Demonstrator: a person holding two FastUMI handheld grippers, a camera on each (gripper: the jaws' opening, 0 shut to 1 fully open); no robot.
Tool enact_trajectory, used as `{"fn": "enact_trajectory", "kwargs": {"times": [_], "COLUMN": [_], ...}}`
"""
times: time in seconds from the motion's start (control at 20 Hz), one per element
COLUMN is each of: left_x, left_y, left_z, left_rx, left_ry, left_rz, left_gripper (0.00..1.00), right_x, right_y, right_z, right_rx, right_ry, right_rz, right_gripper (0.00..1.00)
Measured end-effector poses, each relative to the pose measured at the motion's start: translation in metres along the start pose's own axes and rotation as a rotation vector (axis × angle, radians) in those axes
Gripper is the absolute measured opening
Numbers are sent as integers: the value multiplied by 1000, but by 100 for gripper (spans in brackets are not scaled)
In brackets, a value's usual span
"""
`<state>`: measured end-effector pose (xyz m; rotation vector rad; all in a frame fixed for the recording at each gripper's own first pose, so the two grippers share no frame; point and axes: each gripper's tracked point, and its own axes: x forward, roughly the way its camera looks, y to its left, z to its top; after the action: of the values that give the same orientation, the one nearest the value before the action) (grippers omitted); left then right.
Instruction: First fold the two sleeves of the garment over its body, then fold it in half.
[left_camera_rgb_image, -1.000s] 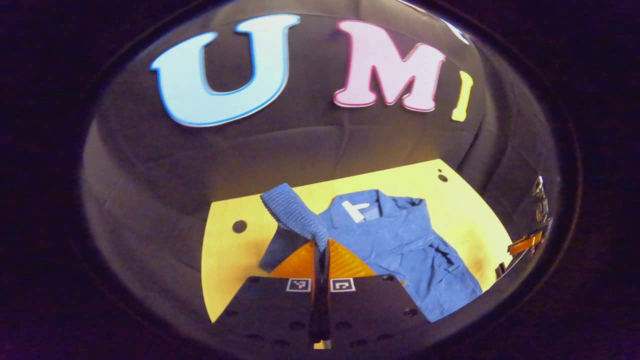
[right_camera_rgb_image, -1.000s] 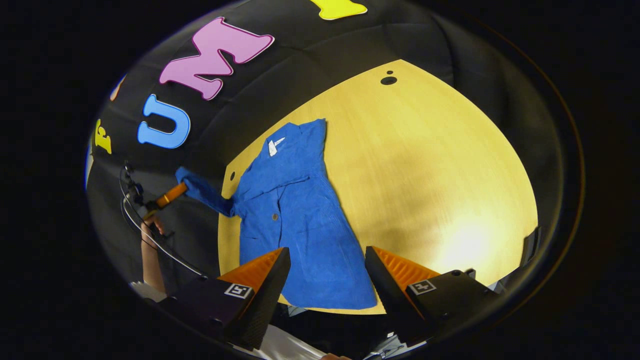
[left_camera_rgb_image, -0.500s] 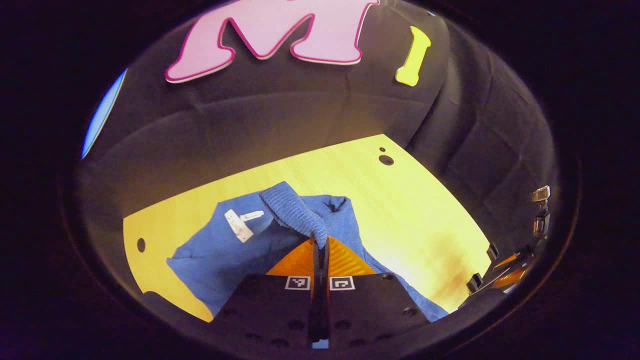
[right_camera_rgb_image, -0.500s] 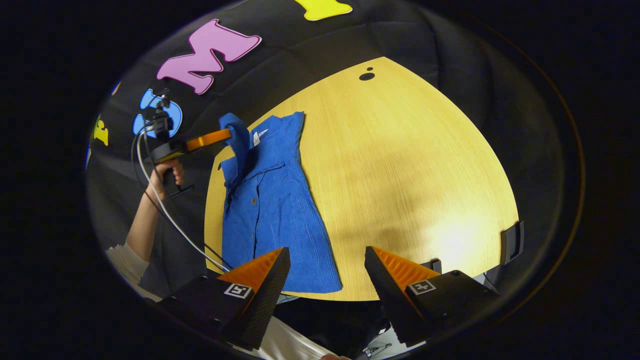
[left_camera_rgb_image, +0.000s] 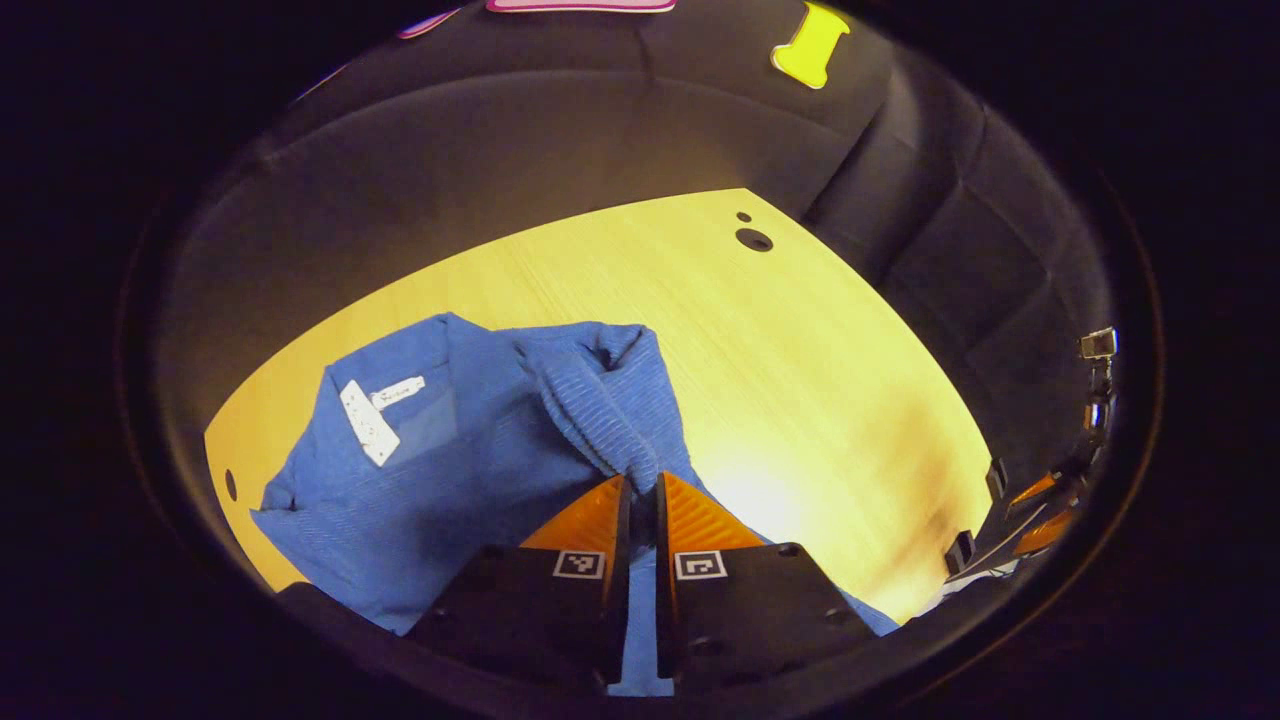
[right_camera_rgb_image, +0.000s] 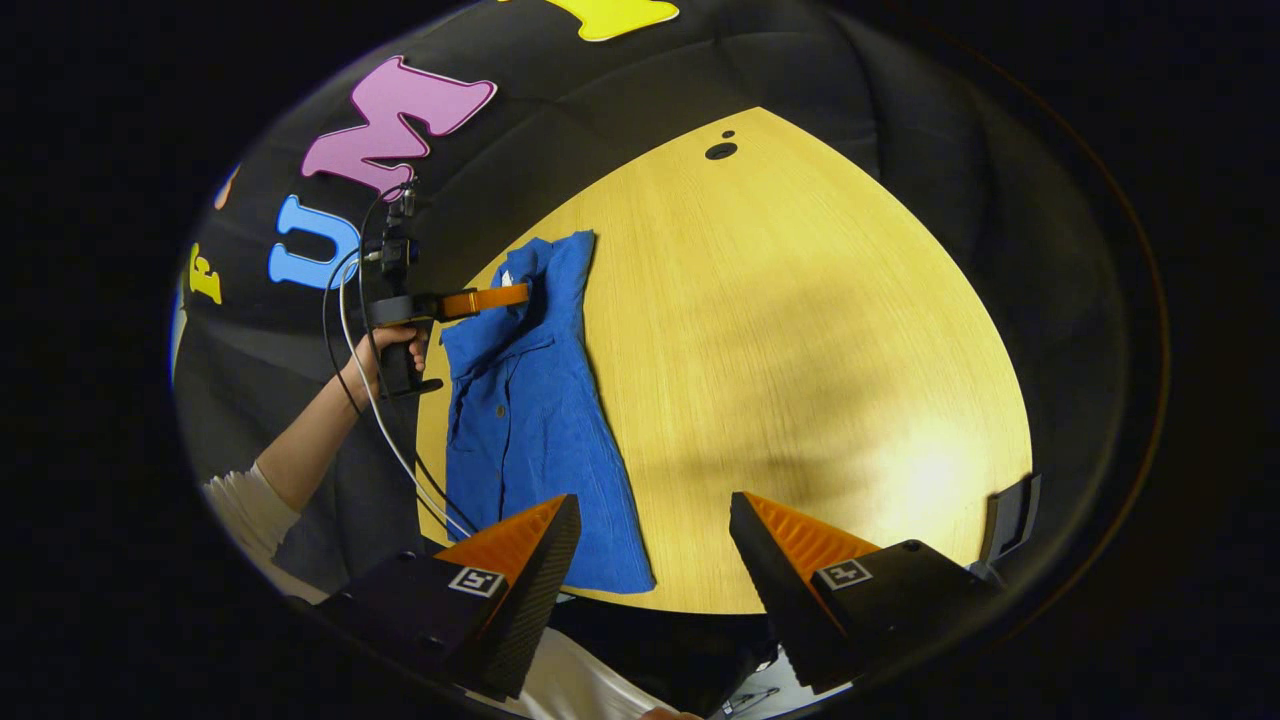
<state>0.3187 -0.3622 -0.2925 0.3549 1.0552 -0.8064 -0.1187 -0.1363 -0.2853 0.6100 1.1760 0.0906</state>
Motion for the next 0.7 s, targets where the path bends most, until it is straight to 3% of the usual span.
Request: {"fn": "enact_trajectory", "kwargs": {"times": [0.05,0.15,0.2,0.35,0.4,0.45,0.6,0.7], "left_x": [0,-5,-8,-31,-45,-59,-108,-137], "left_y": [-7,-16,-14,-9,-2,3,25,27], "left_z": [4,12,12,-9,-21,-36,-102,-156], "left_rx": [-10,-24,-26,-73,-93,-107,-128,-174], "left_ry": [-20,-66,-74,-69,-75,-80,-79,-75], "left_rz": [-38,-72,-62,-8,22,45,157,173], "left_gripper": [11,31,49,69,81,86,85,85], "right_x": [0,1,3,9,14,19,35,43], "right_y": [-1,-4,-5,-3,0,7,25,37], "right_z": [2,5,6,6,4,2,-17,-33], "right_rx": [8,30,31,24,20,7,-58,-127], "right_ry": [-1,-2,-4,-14,-14,-14,25,55], "right_rz": [7,13,11,5,2,6,-14,-38], "right_gripper": [96,96,96,96,96,96,97,97]}}
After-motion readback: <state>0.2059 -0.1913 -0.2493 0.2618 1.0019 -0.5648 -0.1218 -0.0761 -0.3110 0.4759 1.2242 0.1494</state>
